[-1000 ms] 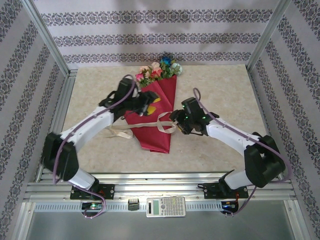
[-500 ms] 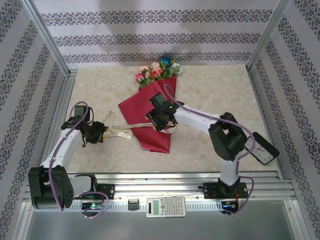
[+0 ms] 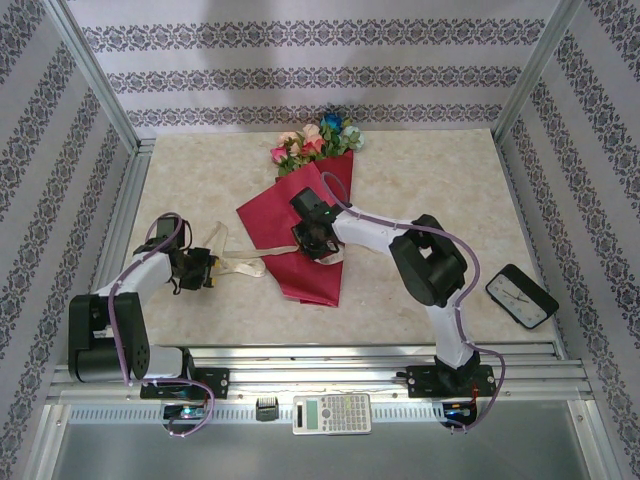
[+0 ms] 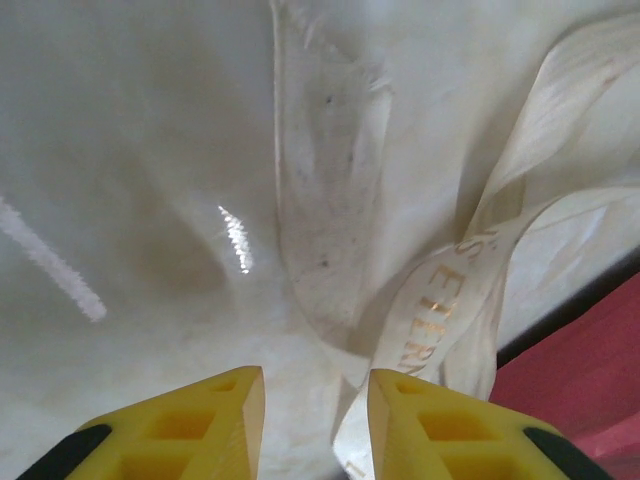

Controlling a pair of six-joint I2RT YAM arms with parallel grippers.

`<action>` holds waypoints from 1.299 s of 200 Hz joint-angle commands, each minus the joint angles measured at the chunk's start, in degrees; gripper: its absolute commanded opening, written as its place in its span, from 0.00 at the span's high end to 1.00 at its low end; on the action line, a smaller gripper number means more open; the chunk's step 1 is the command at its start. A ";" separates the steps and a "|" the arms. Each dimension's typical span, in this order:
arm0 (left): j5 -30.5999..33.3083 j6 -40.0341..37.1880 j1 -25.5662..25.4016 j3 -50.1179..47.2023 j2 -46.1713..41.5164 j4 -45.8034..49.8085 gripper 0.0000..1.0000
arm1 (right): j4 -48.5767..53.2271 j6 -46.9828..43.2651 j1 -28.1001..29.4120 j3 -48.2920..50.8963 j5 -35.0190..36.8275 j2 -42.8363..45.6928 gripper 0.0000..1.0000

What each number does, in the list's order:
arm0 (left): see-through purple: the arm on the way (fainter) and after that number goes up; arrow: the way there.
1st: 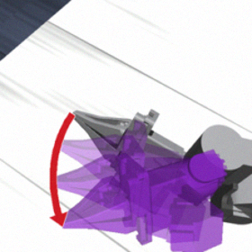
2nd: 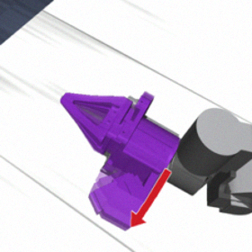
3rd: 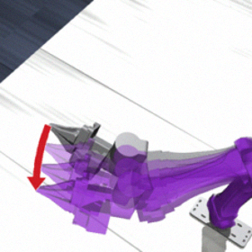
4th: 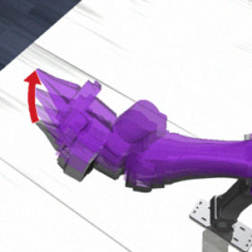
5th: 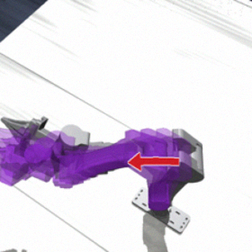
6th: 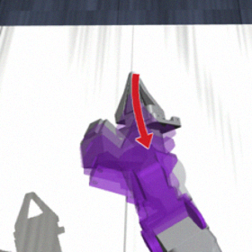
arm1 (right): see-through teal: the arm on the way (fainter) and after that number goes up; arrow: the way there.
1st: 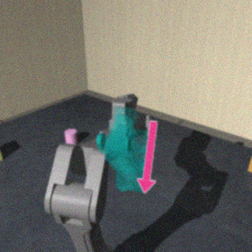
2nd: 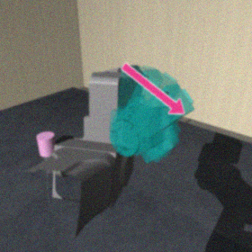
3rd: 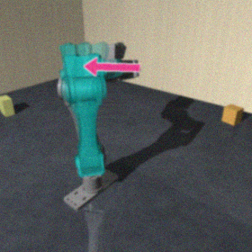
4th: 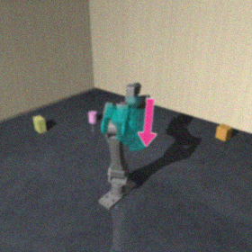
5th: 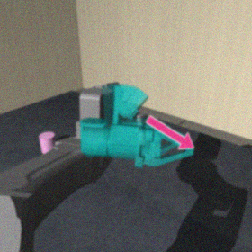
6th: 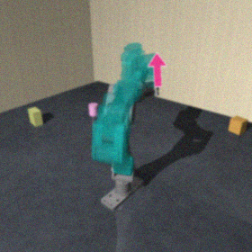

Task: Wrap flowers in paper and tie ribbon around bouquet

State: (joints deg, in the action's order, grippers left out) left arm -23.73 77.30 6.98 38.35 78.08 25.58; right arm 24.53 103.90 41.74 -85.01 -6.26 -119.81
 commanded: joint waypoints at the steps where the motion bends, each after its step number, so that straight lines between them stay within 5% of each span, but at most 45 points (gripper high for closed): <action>1: 0.26 3.81 0.58 -0.82 0.44 -2.38 0.66 | 0.91 0.08 -0.82 -0.42 1.66 -0.17 1.00; 49: 1.46 4.88 0.43 -1.69 -1.24 -1.36 0.63 | 2.46 -8.18 -2.07 0.67 5.68 9.54 1.00; 97: 1.70 7.21 -1.48 -2.25 -0.94 -2.87 0.59 | 2.28 -15.43 -7.22 13.57 5.04 23.99 1.00; 176: 5.75 13.98 -13.59 1.76 7.01 -6.58 0.46 | -0.71 -26.76 -18.95 23.69 -1.60 34.79 1.00; 197: 7.43 14.00 -14.01 2.01 9.87 -8.42 0.58 | -0.72 -28.34 -21.15 24.78 -2.19 36.72 1.00; 225: 6.86 10.52 -11.99 1.85 14.07 -11.34 1.00 | 0.41 -33.11 -26.31 24.80 -3.70 40.12 1.00; 260: 11.24 3.76 -4.24 1.96 5.98 -3.60 1.00 | 3.21 -41.99 -34.87 24.09 -6.88 45.39 1.00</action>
State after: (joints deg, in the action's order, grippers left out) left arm -19.11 86.50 -2.44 41.01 85.23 27.81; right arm 24.91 70.11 11.25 -60.64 -10.22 -78.30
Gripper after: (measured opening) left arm 0.049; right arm 0.056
